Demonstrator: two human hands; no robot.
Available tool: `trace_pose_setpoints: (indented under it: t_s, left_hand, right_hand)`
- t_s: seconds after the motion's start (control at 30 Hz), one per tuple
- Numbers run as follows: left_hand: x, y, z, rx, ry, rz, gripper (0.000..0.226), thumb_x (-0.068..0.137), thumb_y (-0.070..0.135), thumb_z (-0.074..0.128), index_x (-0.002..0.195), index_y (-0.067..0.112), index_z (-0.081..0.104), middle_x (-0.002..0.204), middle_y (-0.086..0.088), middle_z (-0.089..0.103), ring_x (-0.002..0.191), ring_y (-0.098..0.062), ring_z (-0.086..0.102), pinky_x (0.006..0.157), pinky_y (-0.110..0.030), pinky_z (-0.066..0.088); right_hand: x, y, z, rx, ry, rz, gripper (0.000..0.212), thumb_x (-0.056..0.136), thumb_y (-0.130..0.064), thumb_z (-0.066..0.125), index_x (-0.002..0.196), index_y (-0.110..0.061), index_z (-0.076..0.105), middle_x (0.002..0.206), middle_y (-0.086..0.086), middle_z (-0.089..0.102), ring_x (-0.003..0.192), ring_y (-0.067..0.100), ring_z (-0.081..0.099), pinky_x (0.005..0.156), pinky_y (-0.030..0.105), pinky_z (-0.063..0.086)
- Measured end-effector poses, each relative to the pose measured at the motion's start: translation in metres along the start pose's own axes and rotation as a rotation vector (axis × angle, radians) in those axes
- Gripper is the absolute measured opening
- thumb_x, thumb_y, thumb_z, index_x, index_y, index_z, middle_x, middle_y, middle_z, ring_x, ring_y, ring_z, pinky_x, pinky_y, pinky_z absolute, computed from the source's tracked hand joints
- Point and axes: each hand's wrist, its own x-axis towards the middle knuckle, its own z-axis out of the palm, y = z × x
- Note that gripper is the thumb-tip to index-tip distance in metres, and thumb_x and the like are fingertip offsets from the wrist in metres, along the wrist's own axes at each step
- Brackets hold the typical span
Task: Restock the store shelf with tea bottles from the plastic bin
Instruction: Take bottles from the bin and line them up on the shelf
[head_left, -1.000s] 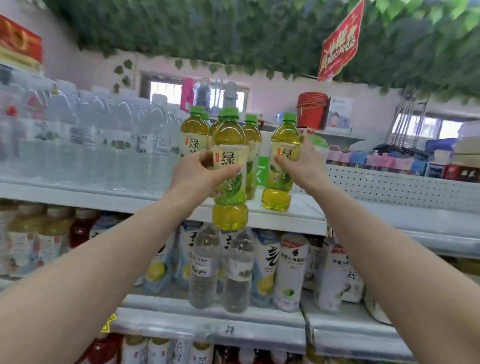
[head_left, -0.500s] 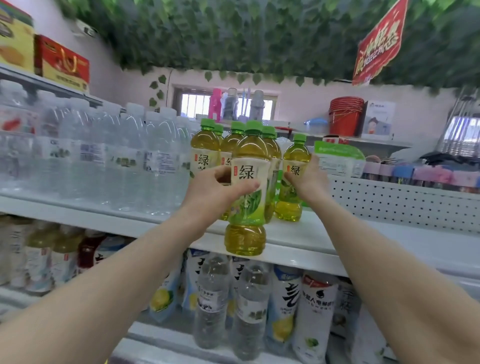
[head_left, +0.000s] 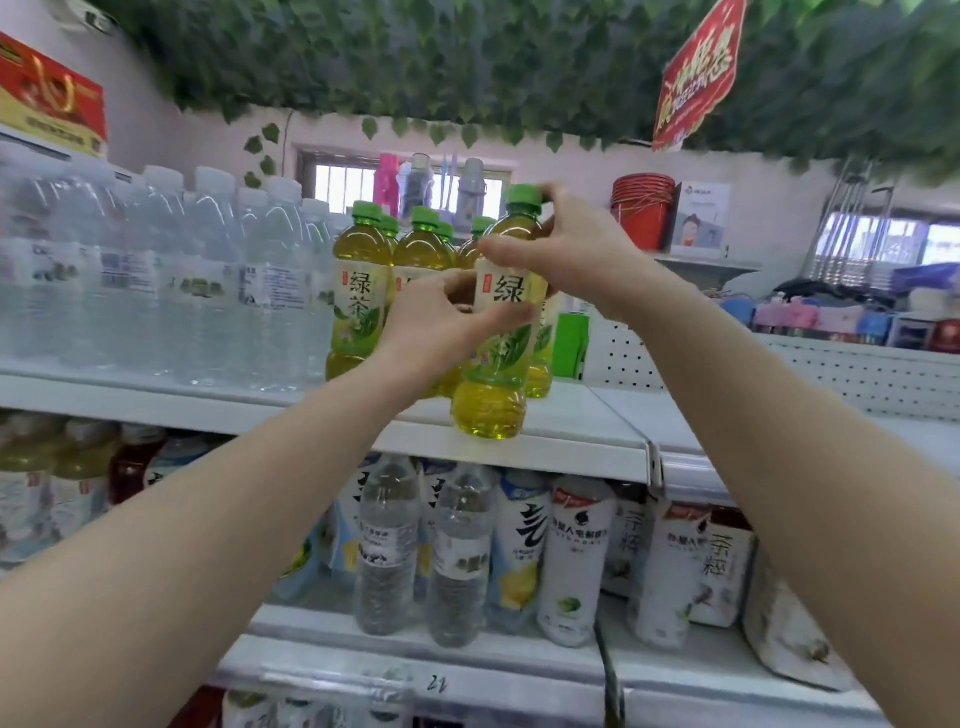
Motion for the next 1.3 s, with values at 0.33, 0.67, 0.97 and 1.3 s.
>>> trace_pose_setpoints:
  t_s: [0.33,0.67,0.97,1.3]
  left_hand:
    - [-0.007,-0.037,0.007,0.58,-0.101,0.063,0.062,0.092,0.043,0.06,0.149,0.029,0.038,0.15,-0.002,0.041,0.131,-0.022,0.044,0.106,-0.038,0.038]
    - [-0.002,-0.071,0.029,0.778,-0.166,0.007,0.069,0.095,0.048,0.053,0.152,0.018,0.03,0.155,-0.007,0.028,0.133,-0.028,0.043,0.108,-0.042,0.038]
    - [0.0,-0.079,0.029,0.802,-0.156,0.006,0.065,0.095,0.05,0.051,0.15,0.021,0.031,0.154,-0.005,0.026,0.114,-0.032,0.058,0.103,-0.045,0.041]
    - [-0.001,-0.069,0.016,0.782,-0.176,0.038,0.065,0.096,0.046,0.051,0.151,0.016,0.033,0.152,-0.006,0.035,0.134,-0.029,0.042,0.109,-0.045,0.036]
  right_hand:
    - [0.009,0.041,-0.01,-0.15,0.101,0.022,0.07,0.083,-0.032,0.074,0.14,-0.017,0.036,0.12,0.007,0.059,0.106,0.026,0.06,0.094,0.047,0.051]
    - [0.047,0.072,0.027,-0.281,0.153,-0.045,0.07,0.088,-0.031,0.07,0.144,-0.012,0.033,0.134,0.01,0.052,0.122,0.026,0.05,0.099,0.036,0.04]
    - [0.058,0.085,0.04,-0.378,0.137,-0.058,0.073,0.094,-0.039,0.059,0.151,-0.013,0.021,0.151,0.013,0.036,0.133,0.031,0.042,0.106,0.044,0.038]
    - [0.037,0.083,0.04,-0.519,0.118,-0.088,0.062,0.1,-0.04,0.045,0.153,-0.021,0.02,0.142,0.019,0.042,0.124,0.036,0.047,0.098,0.048,0.043]
